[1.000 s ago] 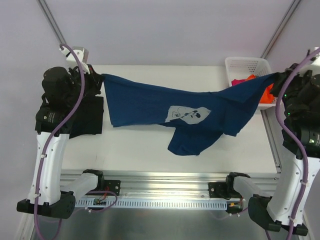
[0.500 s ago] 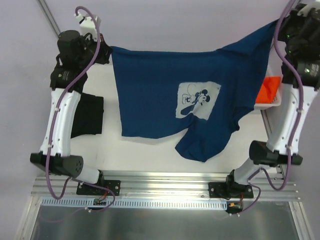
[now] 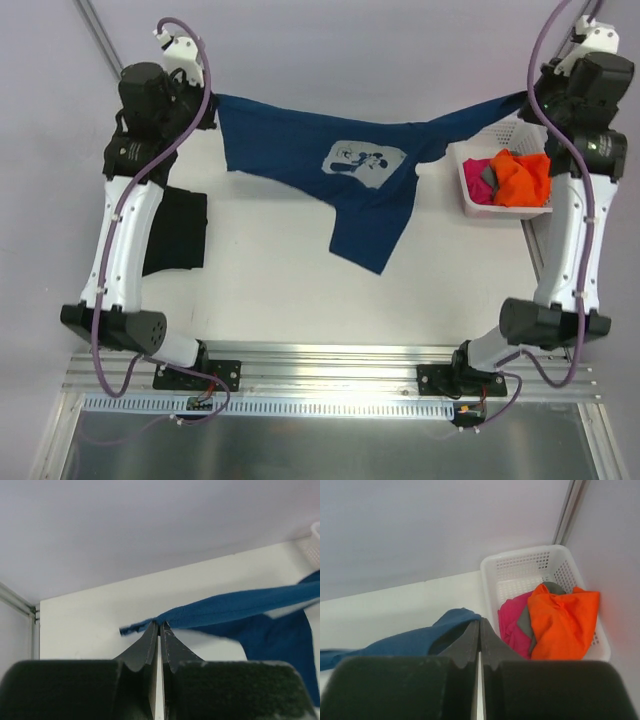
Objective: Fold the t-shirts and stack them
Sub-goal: Flatten the tshirt out
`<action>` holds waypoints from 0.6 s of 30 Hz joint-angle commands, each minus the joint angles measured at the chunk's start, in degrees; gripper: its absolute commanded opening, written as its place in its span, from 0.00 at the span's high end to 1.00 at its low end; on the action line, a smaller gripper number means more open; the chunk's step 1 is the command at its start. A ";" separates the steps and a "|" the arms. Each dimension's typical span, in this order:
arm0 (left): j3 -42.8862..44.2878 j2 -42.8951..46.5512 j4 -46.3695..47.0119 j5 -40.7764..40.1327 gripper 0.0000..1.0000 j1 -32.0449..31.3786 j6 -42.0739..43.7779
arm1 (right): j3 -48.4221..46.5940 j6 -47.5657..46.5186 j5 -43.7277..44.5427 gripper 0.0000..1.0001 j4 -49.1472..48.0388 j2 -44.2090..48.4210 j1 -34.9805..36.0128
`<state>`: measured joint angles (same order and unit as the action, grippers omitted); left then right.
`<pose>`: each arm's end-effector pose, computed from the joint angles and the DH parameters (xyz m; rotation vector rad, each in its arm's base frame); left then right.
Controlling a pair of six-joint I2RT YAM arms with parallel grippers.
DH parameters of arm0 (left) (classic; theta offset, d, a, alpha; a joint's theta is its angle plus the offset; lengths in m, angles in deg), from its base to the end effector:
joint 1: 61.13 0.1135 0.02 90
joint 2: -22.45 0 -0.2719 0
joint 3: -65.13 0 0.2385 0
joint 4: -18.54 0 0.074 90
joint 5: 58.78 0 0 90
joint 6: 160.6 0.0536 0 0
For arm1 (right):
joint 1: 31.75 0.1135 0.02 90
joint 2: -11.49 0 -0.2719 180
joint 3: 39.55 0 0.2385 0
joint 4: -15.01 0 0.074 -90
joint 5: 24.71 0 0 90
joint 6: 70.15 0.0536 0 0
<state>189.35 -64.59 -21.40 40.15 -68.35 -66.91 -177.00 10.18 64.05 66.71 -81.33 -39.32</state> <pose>0.3192 -0.0488 0.5231 0.2734 1.5979 -0.1736 0.3270 -0.0423 0.5369 -0.0474 1.6978 -0.2068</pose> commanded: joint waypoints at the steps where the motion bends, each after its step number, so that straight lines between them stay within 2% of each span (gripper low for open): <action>1: -7.04 11.53 3.30 -0.76 1.00 -0.60 0.10 | 3.76 -1.57 -0.79 0.99 -1.09 14.83 -0.07; 6: -16.82 24.78 2.60 -0.14 1.00 -0.51 0.10 | 11.32 -5.00 0.79 1.00 2.51 30.46 -0.34; 8: -19.99 29.10 2.34 0.21 1.00 -0.42 0.53 | 12.30 -5.70 4.13 0.99 4.61 35.74 -0.42; 13: -20.18 34.22 0.94 0.83 1.00 0.71 -0.25 | 10.82 -6.50 8.09 0.99 7.96 42.27 -1.74; 18: -17.28 35.54 0.93 0.65 1.00 1.16 0.19 | 3.79 -8.87 11.24 0.99 7.97 40.88 -2.53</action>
<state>169.87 -28.40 -22.10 41.22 -68.16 -66.98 -171.07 4.01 70.32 75.04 -36.76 -41.05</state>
